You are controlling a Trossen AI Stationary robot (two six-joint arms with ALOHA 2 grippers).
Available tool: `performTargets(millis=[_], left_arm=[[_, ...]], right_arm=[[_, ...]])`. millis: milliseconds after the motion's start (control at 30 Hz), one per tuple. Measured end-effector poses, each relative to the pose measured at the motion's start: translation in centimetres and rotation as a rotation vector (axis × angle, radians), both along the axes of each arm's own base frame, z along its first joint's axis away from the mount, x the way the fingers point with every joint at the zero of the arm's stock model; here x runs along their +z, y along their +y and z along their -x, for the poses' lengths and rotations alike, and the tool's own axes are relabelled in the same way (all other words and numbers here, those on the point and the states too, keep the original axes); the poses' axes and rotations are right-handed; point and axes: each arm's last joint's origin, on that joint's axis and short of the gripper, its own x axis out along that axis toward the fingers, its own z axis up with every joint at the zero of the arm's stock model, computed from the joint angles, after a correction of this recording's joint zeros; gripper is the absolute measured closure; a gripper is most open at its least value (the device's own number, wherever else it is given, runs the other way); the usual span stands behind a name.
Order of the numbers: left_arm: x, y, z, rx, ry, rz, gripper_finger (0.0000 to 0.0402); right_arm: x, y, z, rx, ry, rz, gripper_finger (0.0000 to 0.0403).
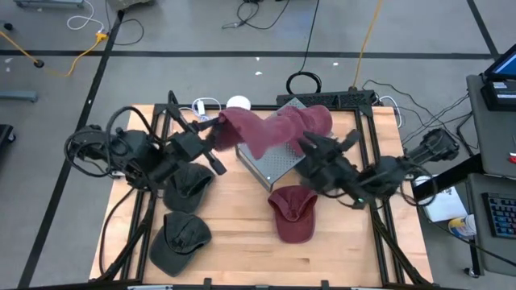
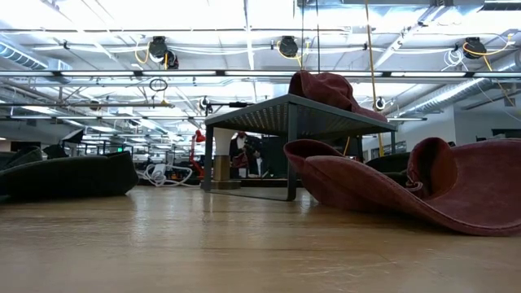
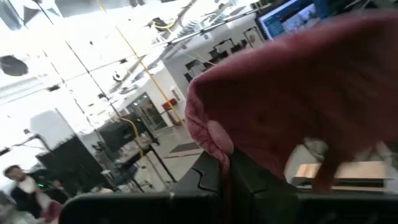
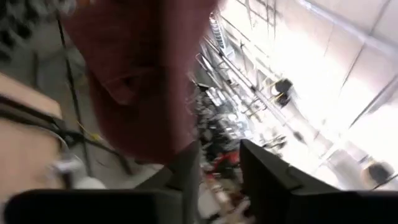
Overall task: Pick & Place hat
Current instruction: Stack the left red cap on top of the red cap on the shelf
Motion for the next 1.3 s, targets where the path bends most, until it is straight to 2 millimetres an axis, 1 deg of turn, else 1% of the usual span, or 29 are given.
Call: performTargets(millis=[100,167,267,367,467,600,700,767,833,933,967,1100,1167,1200,1300], left_arm=[[0.1,0.5,-0.2,0.011,0.035,-0.068,0.0397],[0.1,0.9,-0.4,0.012,0.072,-0.125,0.0398],[0.1,1.4,-0.7,-0.022,0.105,-0.208,0.0398],[0.0,1.9,-1.3,-0.045,0.115,-0.264,0.0398],[0.0,2.6,-1.6,-0.057,0.121,-0.295,0.0398],[-0.3,3.4,-2.5,-0.089,0.128,-0.345,0.0399],[-0.7,4.3,-3.7,-0.095,0.124,-0.367,0.0398],[-0.9,4.8,-4.0,-0.089,0.139,-0.39,0.0399],[-1.3,5.4,-5.0,-0.12,0.143,-0.427,0.0399],[-1.8,6.5,-5.9,-0.139,0.151,-0.446,0.0398],[-2.2,7.0,-6.5,-0.141,0.15,-0.45,0.0399],[-2.9,9.1,-7.8,-0.167,0.139,-0.469,0.0399],[-3.1,10.4,-8.4,-0.19,0.107,-0.473,0.0399],[-3.4,10.9,-8.6,-0.199,0.118,-0.464,0.0399],[-4.5,12.7,-10.1,-0.215,0.106,-0.472,0.0399]], right_arm=[[0.5,0.4,1.3,0.002,-0.083,-0.137,0.0257],[0.7,0.6,1.9,0.005,-0.12,-0.197,0.0238],[1.1,1.0,2.7,0.023,-0.143,-0.237,0.0219],[1.7,1.0,3.6,0.05,-0.188,-0.272,0.0209],[2.4,0.7,4.4,0.071,-0.274,-0.338,0.0207],[3.6,-0.3,5.8,0.108,-0.441,-0.465,0.0211],[4.4,-1.1,7.0,0.153,-0.55,-0.541,0.0213],[4.9,-1.5,7.6,0.204,-0.624,-0.584,0.0213],[5.4,-2.0,8.5,0.269,-0.707,-0.636,0.0212],[6.2,-2.8,9.8,0.378,-0.836,-0.72,0.0211],[6.5,-3.0,10.2,0.417,-0.877,-0.744,0.0212],[7.2,-3.7,11.3,0.569,-1.003,-0.826,0.0217],[7.4,-3.9,11.8,0.624,-1.039,-0.848,0.0218],[7.5,-4.0,12.0,0.648,-1.054,-0.856,0.0218],[7.8,-4.3,12.4,0.698,-1.076,-0.857,0.0216]])
